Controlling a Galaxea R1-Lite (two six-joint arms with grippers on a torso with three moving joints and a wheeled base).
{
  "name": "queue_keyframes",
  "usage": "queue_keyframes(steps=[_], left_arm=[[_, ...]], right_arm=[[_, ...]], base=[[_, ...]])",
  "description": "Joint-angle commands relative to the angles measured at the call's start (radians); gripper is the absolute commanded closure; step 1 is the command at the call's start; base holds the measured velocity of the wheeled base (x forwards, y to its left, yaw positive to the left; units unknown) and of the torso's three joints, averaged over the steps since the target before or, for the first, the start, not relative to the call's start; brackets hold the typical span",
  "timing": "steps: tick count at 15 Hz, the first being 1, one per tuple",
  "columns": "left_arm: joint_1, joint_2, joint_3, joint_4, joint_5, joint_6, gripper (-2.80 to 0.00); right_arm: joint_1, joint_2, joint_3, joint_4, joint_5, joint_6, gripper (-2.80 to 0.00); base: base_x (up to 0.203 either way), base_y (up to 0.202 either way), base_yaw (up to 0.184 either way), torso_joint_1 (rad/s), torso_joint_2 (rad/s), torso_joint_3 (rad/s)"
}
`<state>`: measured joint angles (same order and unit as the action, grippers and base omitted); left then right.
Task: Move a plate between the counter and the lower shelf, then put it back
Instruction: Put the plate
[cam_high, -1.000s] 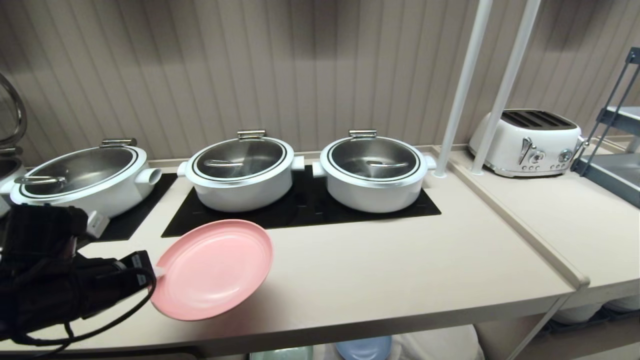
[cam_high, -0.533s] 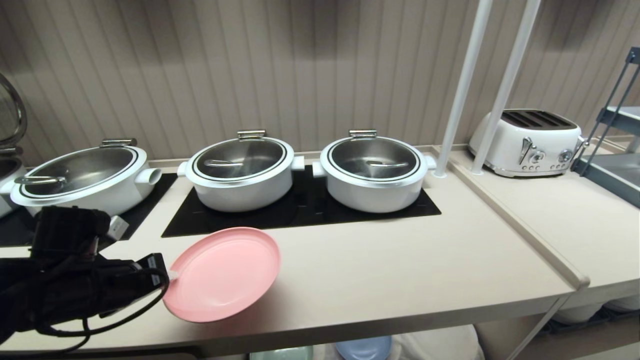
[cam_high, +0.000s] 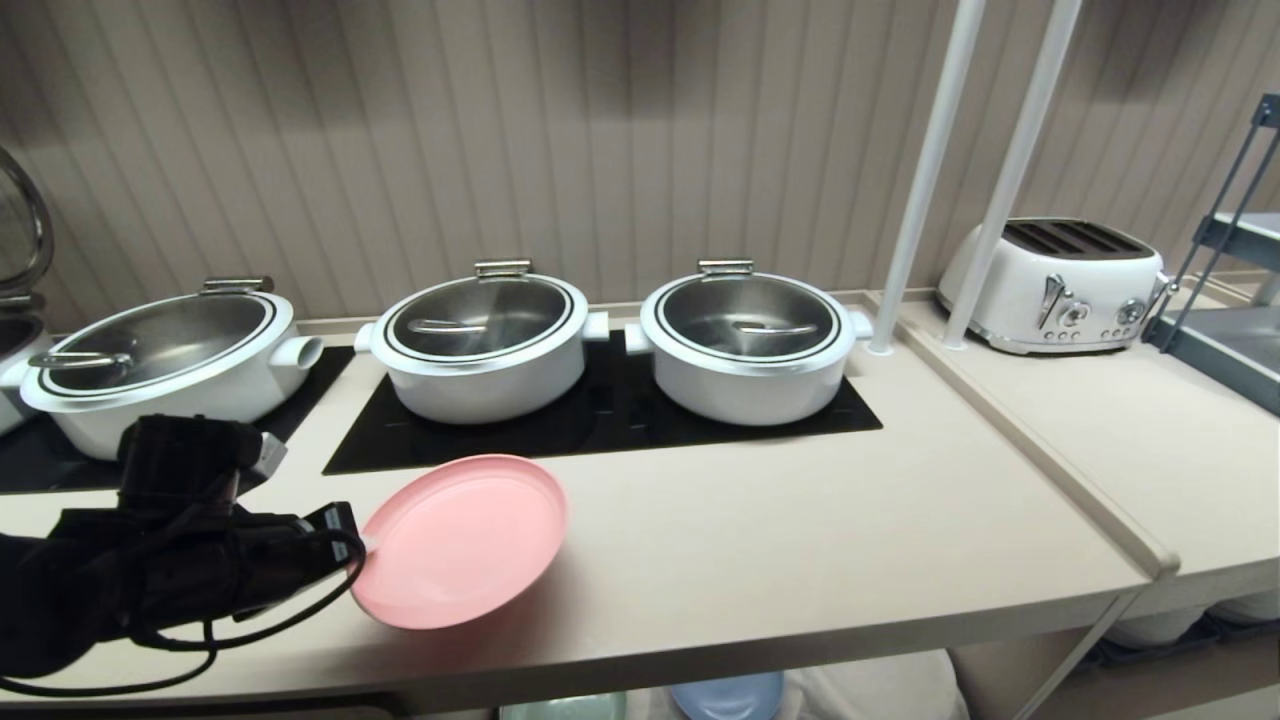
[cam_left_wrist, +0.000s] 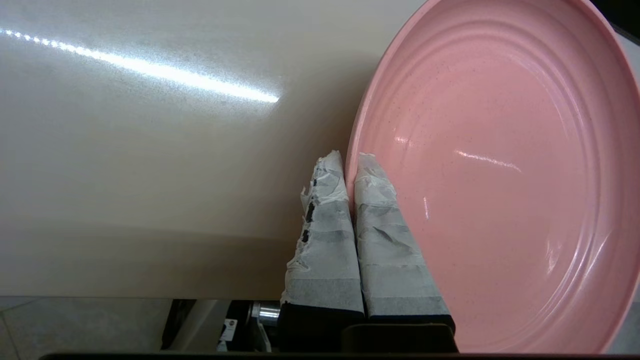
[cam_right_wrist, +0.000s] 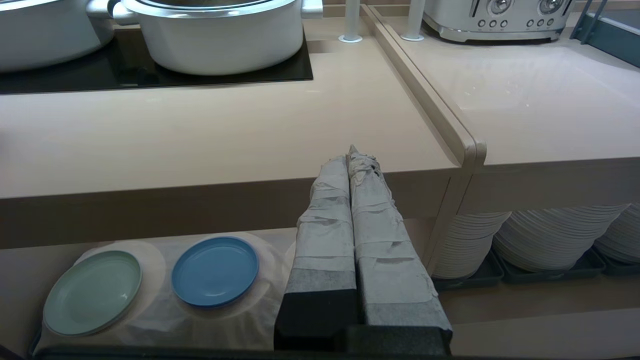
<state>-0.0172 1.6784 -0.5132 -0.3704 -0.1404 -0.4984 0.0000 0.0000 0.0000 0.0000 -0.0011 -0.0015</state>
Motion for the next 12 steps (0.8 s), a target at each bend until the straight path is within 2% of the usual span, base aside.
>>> queue_keyframes(steps=[1, 6, 9, 12], left_arm=[[0.002, 0.021, -0.001, -0.002, -0.001, 0.000, 0.00], [-0.008, 0.088, -0.002, -0.008, 0.001, 0.004, 0.00], [-0.007, 0.161, 0.006, -0.127, 0.010, 0.006, 0.00], [-0.005, 0.223, 0.010, -0.183, 0.016, 0.075, 0.00]], right_arm=[[0.000, 0.000, 0.000, 0.000, 0.000, 0.000, 0.00], [0.000, 0.000, 0.000, 0.000, 0.000, 0.000, 0.00], [0.000, 0.000, 0.000, 0.000, 0.001, 0.000, 0.00], [0.000, 0.000, 0.000, 0.000, 0.001, 0.000, 0.00]], base=[[0.000, 0.000, 0.000, 0.000, 0.00, 0.000], [0.000, 0.000, 0.000, 0.000, 0.00, 0.000], [0.000, 0.000, 0.000, 0.000, 0.00, 0.000], [0.000, 0.000, 0.000, 0.000, 0.00, 0.000]])
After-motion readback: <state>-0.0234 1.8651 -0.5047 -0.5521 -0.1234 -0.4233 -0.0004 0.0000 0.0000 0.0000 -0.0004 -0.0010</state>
